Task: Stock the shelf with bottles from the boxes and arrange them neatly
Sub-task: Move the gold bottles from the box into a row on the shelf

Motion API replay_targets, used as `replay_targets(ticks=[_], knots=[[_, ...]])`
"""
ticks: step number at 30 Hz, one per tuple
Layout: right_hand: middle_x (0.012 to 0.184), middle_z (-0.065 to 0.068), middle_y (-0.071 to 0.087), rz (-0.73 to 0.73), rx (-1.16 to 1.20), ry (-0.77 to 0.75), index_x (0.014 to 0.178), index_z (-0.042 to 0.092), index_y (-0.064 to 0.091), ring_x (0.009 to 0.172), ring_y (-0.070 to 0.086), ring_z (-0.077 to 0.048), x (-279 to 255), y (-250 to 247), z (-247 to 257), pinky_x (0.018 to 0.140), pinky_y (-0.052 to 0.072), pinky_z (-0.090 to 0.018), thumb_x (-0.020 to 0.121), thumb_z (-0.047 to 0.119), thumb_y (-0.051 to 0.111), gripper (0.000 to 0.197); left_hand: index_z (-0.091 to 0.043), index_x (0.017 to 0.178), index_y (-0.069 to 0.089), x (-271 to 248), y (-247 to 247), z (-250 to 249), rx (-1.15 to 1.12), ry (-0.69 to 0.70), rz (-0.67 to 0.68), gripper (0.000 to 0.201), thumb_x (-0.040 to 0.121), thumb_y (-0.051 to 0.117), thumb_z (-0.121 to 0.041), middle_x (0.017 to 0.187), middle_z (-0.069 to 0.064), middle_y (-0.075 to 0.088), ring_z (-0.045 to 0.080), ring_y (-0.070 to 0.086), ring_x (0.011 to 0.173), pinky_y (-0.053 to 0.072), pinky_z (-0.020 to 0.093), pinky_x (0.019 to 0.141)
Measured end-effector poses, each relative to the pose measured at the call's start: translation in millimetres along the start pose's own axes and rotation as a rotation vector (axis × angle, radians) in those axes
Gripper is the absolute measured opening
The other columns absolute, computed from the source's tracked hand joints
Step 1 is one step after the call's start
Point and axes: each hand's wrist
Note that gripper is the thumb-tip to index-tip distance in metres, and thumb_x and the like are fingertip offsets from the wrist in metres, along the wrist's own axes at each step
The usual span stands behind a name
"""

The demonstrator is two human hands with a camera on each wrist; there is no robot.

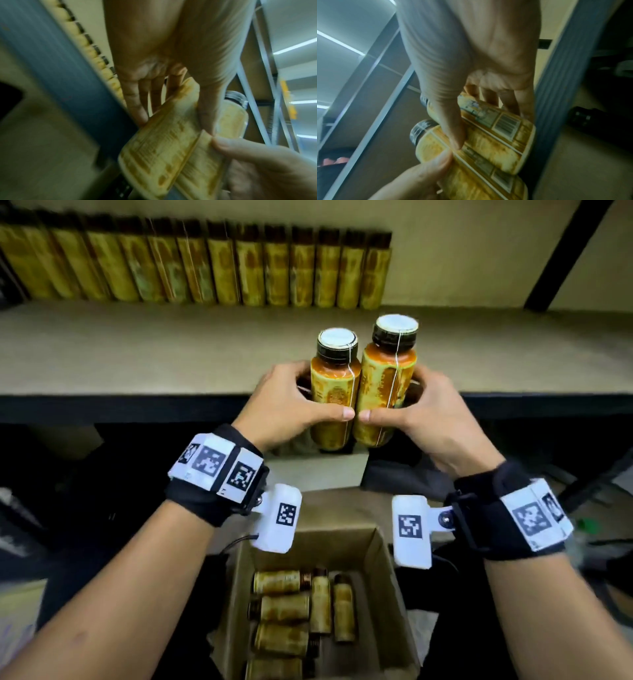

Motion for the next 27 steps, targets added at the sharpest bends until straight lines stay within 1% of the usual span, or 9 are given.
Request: replay_targets(ticks=[3, 7, 11, 14, 16, 19, 21, 24, 27], knots=[[0.104, -0.001, 0.072, -0.063, 0.012, -0.070, 0.121, 0.008, 0.056, 0.092, 0.071, -0.007, 23.9, -11.4, 20.4, 0.077, 0.057, -0.021, 0.068, -0.004, 0.082, 0.060, -0.025, 0.112, 0.062, 29.4, -6.1, -30.9, 0.136, 0.047, -0.053, 0.064, 0.056, 0.088, -0.043, 0.105, -0.011, 0.070, 0.008, 0.067, 0.096, 0.056, 0.039, 0.085], [0.105, -0.001, 0.072, -0.090, -0.029, -0.038, 0.122, 0.010, 0.057, 0.095, 0.071, -0.010, 56.3, -21.7, 19.9, 0.088, 0.058, -0.036, 0.066, 0.001, 0.086, 0.064, -0.022, 0.102, 0.066, 61.0, -3.1, -43.0, 0.155, -0.038, -0.104, 0.064, 0.049, 0.088, -0.050, 0.098, -0.006, 0.070, 0.013, 0.067, 0.091, 0.059, 0.042, 0.077], [0.111, -0.001, 0.071, -0.007, -0.071, 0.005, 0.122, 0.014, 0.057, 0.103, 0.069, -0.015, 76.0, -34.0, 14.8, 0.094, 0.054, -0.043, 0.068, 0.006, 0.085, 0.061, -0.019, 0.098, 0.068, 74.7, -0.5, -44.7, 0.174, -0.091, -0.112, 0.052, 0.057, 0.088, -0.045, 0.094, -0.004, 0.071, 0.014, 0.067, 0.087, 0.059, 0.042, 0.078], [0.113, 0.001, 0.069, 0.039, -0.087, 0.027, 0.126, 0.013, 0.055, 0.104, 0.068, -0.014, 81.4, -38.6, 17.7, 0.095, 0.055, -0.042, 0.073, 0.005, 0.082, 0.060, -0.018, 0.102, 0.068, 79.0, -0.4, -47.0, 0.157, -0.091, -0.100, 0.052, 0.060, 0.087, -0.042, 0.097, -0.005, 0.071, 0.013, 0.067, 0.090, 0.058, 0.042, 0.080], [0.113, 0.000, 0.069, 0.051, -0.100, 0.033, 0.127, 0.012, 0.054, 0.103, 0.068, -0.014, 83.0, -39.7, 19.4, 0.095, 0.055, -0.042, 0.073, 0.003, 0.082, 0.061, -0.018, 0.104, 0.067, 83.1, -1.5, -49.8, 0.142, -0.078, -0.125, 0.056, 0.058, 0.088, -0.041, 0.100, -0.004, 0.071, 0.015, 0.066, 0.094, 0.058, 0.043, 0.082], [0.114, -0.002, 0.068, 0.067, -0.112, 0.049, 0.126, 0.011, 0.052, 0.104, 0.067, -0.015, 83.8, -40.2, 25.0, 0.096, 0.053, -0.040, 0.073, 0.002, 0.081, 0.062, -0.021, 0.115, 0.059, 93.1, -0.5, -51.9, 0.223, -0.046, -0.188, 0.072, 0.053, 0.090, -0.041, 0.113, -0.004, 0.066, 0.020, 0.060, 0.111, 0.052, 0.047, 0.091], [0.116, -0.002, 0.066, 0.064, -0.101, 0.046, 0.127, 0.013, 0.049, 0.106, 0.066, -0.015, 85.0, -42.4, 33.4, 0.095, 0.054, -0.038, 0.071, 0.002, 0.082, 0.066, -0.020, 0.121, 0.054, 97.8, 2.4, -51.3, 0.295, -0.050, -0.185, 0.078, 0.055, 0.090, -0.040, 0.119, -0.002, 0.062, 0.021, 0.055, 0.118, 0.049, 0.048, 0.097], [0.116, -0.002, 0.065, 0.019, -0.137, 0.006, 0.130, 0.013, 0.047, 0.105, 0.065, -0.016, 87.3, -49.6, 51.3, 0.089, 0.055, -0.034, 0.070, 0.004, 0.084, 0.071, -0.021, 0.130, 0.045, 101.8, -0.3, -54.5, 0.286, -0.060, -0.124, 0.084, 0.060, 0.089, -0.035, 0.125, -0.002, 0.058, 0.022, 0.052, 0.121, 0.048, 0.048, 0.098], [0.105, -0.002, 0.069, 0.029, -0.276, 0.004, 0.120, 0.009, 0.058, 0.096, 0.066, -0.014, 90.0, -53.9, 66.1, 0.080, 0.054, -0.027, 0.070, 0.002, 0.083, 0.056, -0.020, 0.140, 0.038, 107.0, -11.6, -74.0, 0.347, -0.022, -0.074, 0.094, 0.061, 0.088, -0.032, 0.133, 0.001, 0.053, 0.023, 0.052, 0.120, 0.051, 0.047, 0.095]])
Point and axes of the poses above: each hand's wrist, its own x-axis towards the middle knuckle, its own y-axis out of the palm, z = x × y
